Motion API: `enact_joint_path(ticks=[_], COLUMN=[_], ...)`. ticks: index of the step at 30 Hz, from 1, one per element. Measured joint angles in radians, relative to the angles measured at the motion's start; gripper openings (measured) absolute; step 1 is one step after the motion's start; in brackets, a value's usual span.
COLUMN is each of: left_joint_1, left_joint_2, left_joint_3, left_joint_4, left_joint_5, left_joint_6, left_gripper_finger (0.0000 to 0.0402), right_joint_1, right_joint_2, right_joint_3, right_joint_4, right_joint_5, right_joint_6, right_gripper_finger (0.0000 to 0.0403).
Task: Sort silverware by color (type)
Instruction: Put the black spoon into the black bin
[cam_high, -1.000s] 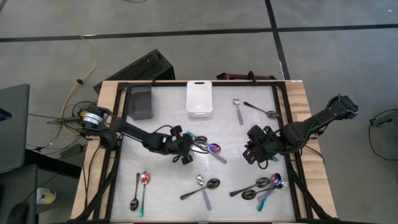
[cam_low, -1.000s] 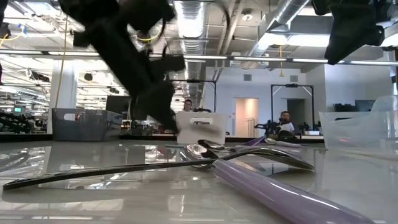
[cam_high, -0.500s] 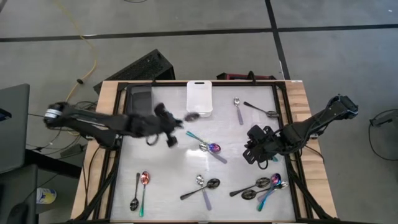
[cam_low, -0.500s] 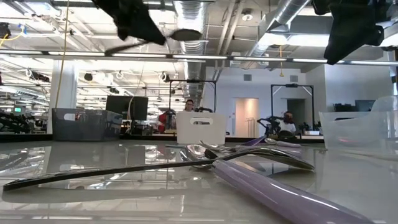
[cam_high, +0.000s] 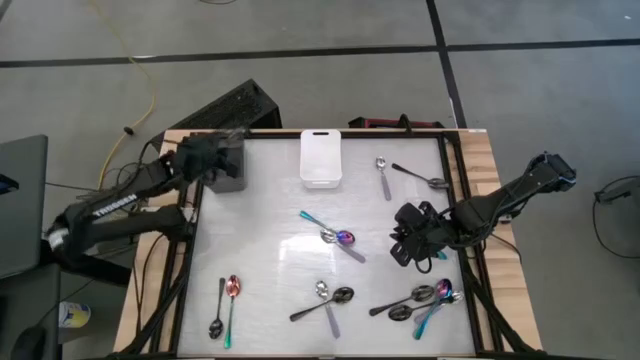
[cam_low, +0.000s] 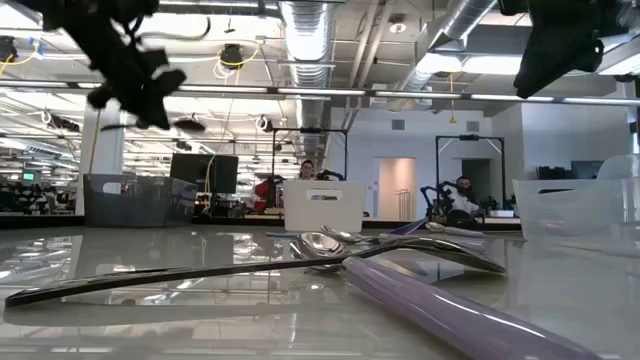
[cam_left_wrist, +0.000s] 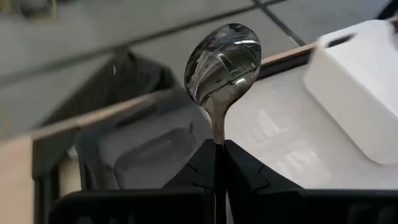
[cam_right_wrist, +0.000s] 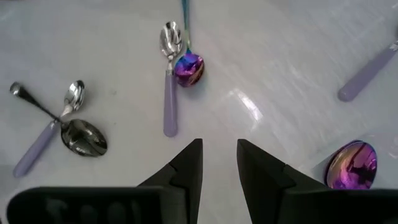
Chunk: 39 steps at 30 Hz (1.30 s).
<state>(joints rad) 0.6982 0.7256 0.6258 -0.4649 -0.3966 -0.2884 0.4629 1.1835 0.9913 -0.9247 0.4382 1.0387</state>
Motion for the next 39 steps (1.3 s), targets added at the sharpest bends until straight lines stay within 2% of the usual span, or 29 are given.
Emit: enact_joint_path(ticks=[4,8,11,17,23,33,39], left_joint_1=[0.212,0.300,0.297,0.298,0.287,0.278,0.278], left_joint_2=[0.033,0.069,0.106,0.194,0.260,0.258,0.258], left_joint_3=[-0.013,-0.014,-0.014,-0.022,-0.025,-0.025,-0.025], left_joint_4=[0.024,0.041,0.042,0.029,0.042,0.057,0.053], left_joint_5=[0.236,0.317,0.329,0.318,0.266,0.234,0.235], left_joint_6=[0.008,0.047,0.076,0.071,0.070,0.108,0.117], left_gripper_finger=[0.0002,0.0002,0.0002,0.0002,0.0002,0.0003,0.0023], right_joint_1=[-0.025,-0.032,-0.025,-0.035,-0.035,-0.032,-0.032], right_joint_2=[0.000,0.000,0.010,0.011,0.011,0.011,0.011], right_joint_3=[0.000,0.000,0.000,0.000,0.000,0.000,0.000], right_joint_4=[-0.001,0.002,0.011,0.026,0.031,0.038,0.040], right_joint_5=[-0.086,-0.074,-0.039,-0.034,-0.041,-0.043,-0.044], right_joint_6=[-0.042,-0.024,-0.044,-0.080,-0.080,-0.079,-0.079], right_gripper_finger=[0.0122,0.0122,0.0122,0.0122,0.0122,0.0122,0.0122])
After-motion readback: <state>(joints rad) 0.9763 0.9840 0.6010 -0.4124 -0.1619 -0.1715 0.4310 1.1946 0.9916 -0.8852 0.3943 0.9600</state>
